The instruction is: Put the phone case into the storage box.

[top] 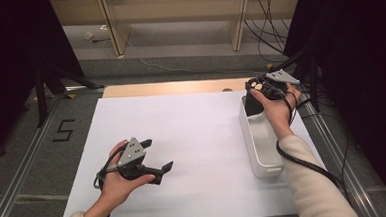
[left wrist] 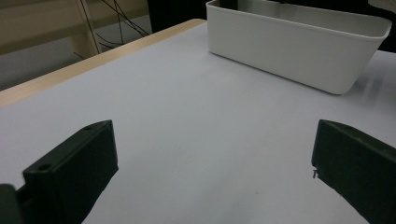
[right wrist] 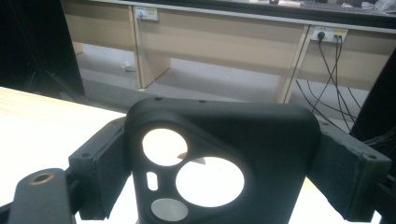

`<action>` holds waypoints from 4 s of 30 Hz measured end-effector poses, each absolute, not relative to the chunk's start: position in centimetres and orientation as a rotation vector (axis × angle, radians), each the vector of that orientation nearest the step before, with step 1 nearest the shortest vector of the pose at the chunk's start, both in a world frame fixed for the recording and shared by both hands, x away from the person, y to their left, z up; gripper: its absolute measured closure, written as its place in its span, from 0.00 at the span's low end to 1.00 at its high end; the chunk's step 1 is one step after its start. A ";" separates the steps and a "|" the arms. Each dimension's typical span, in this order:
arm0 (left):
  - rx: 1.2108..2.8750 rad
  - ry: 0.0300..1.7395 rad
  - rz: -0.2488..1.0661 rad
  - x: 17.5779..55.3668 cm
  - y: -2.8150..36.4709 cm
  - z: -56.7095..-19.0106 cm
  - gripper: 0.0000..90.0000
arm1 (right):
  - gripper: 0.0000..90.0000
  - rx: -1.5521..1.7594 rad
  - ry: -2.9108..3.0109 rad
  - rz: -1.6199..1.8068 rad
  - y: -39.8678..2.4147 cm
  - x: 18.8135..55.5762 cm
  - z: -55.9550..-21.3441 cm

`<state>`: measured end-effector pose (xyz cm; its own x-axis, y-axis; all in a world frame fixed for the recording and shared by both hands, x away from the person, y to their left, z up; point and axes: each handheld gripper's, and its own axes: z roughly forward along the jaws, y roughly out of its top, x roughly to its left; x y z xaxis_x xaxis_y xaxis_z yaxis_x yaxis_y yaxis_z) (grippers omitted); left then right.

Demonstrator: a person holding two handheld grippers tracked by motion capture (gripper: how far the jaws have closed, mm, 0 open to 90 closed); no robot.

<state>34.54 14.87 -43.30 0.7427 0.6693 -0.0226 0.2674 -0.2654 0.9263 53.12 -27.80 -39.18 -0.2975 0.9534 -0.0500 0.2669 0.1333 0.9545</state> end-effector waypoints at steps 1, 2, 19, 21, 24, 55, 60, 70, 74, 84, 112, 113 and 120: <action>1.847 0.726 0.458 34.5 14.9 -43.3 0.00 | 0.17 1.193 1.688 1.197 -27.8 53.1 -39.2; 1.846 0.728 0.455 34.5 14.8 -43.3 0.00 | 0.17 1.193 1.690 1.195 -27.8 53.1 -39.2; 1.848 0.728 0.454 34.5 14.9 -43.3 0.00 | 0.17 1.214 1.706 1.179 -27.7 53.5 -39.6; 1.848 0.725 0.458 34.5 14.9 -43.3 0.00 | 0.17 1.215 1.706 1.177 -27.7 53.5 -39.6; 1.849 0.725 0.458 34.5 14.9 -43.3 0.00 | 0.17 1.217 1.708 1.175 -27.7 53.5 -39.6; 1.849 0.725 0.456 34.5 14.9 -43.3 0.00 | 0.17 1.238 1.745 1.147 -27.5 54.2 -40.5; 1.848 0.728 0.452 34.5 14.9 -43.3 0.00 | 0.17 1.243 1.751 1.139 -27.4 54.3 -40.5; 1.848 0.728 0.452 34.5 14.9 -43.3 0.00 | 0.16 1.246 1.759 1.139 -27.3 54.6 -40.6; 1.848 0.729 0.451 34.5 14.9 -43.3 0.00 | 0.16 1.247 1.760 1.136 -27.3 54.7 -40.6; 1.851 0.726 0.453 34.6 14.9 -43.4 0.00 | 0.16 1.247 1.758 1.130 -27.1 54.9 -40.7; 1.853 0.723 0.449 34.6 14.9 -43.4 0.00 | 0.01 1.241 1.785 1.103 -27.0 55.2 -41.1; 1.853 0.723 0.448 34.6 14.9 -43.4 0.00 | 0.01 1.239 1.780 1.104 -27.0 55.2 -41.1; 1.852 0.723 0.451 34.6 14.9 -43.3 0.00 | 0.01 1.241 1.764 1.118 -27.0 55.0 -40.6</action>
